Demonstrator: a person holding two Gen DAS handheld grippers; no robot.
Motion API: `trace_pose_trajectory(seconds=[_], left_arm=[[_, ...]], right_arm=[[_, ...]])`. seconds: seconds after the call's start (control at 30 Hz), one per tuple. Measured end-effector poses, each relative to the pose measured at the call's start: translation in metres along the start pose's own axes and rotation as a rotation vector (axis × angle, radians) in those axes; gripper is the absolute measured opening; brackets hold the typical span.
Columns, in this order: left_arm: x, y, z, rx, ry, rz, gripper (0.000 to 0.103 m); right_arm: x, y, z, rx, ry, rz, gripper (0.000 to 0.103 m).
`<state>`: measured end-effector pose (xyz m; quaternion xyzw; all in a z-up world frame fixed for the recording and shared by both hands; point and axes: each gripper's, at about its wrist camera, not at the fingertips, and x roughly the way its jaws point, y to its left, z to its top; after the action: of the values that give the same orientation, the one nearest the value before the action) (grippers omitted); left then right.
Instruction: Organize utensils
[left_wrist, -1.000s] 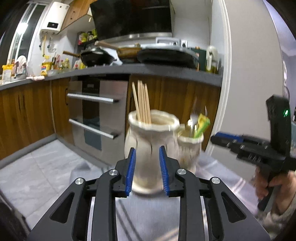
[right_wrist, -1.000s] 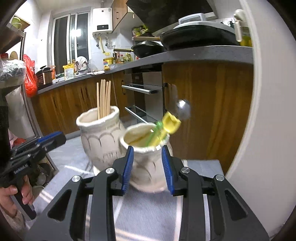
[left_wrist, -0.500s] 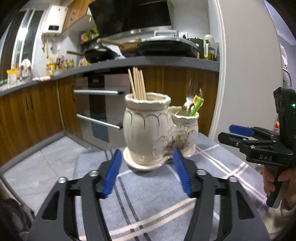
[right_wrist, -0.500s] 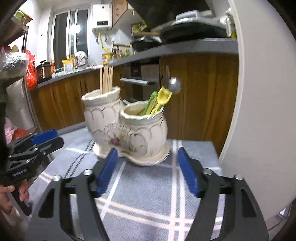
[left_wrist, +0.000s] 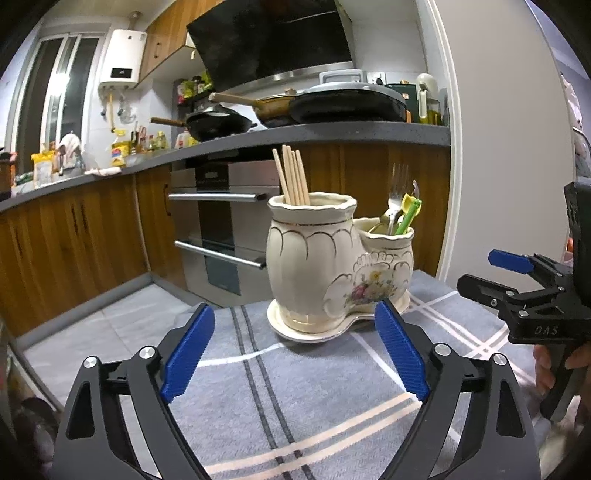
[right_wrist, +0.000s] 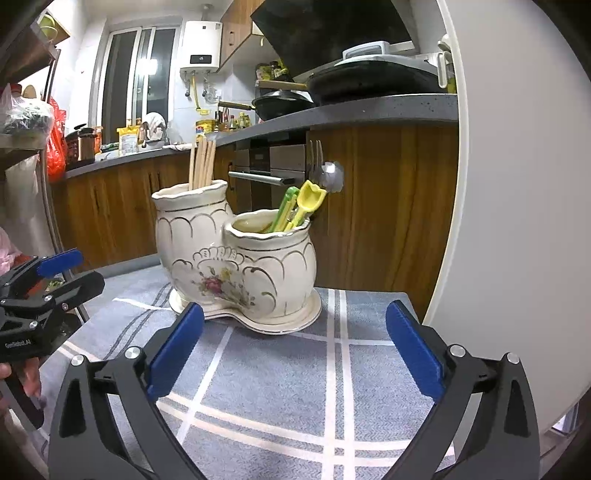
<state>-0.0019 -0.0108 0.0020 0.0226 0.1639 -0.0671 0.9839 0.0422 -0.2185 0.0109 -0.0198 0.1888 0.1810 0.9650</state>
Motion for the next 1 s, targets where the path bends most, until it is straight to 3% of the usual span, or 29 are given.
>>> trace_pose_trajectory(seconds=[0.33, 1.0], left_arm=[[-0.005, -0.001, -0.001, 0.006, -0.027, 0.016, 0.098], [-0.002, 0.002, -0.001, -0.004, -0.013, 0.047, 0.098]], right_arm=[[-0.003, 0.006, 0.0, -0.035, -0.025, -0.006, 0.097], [-0.013, 0.004, -0.002, -0.022, -0.058, -0.025, 0.097]])
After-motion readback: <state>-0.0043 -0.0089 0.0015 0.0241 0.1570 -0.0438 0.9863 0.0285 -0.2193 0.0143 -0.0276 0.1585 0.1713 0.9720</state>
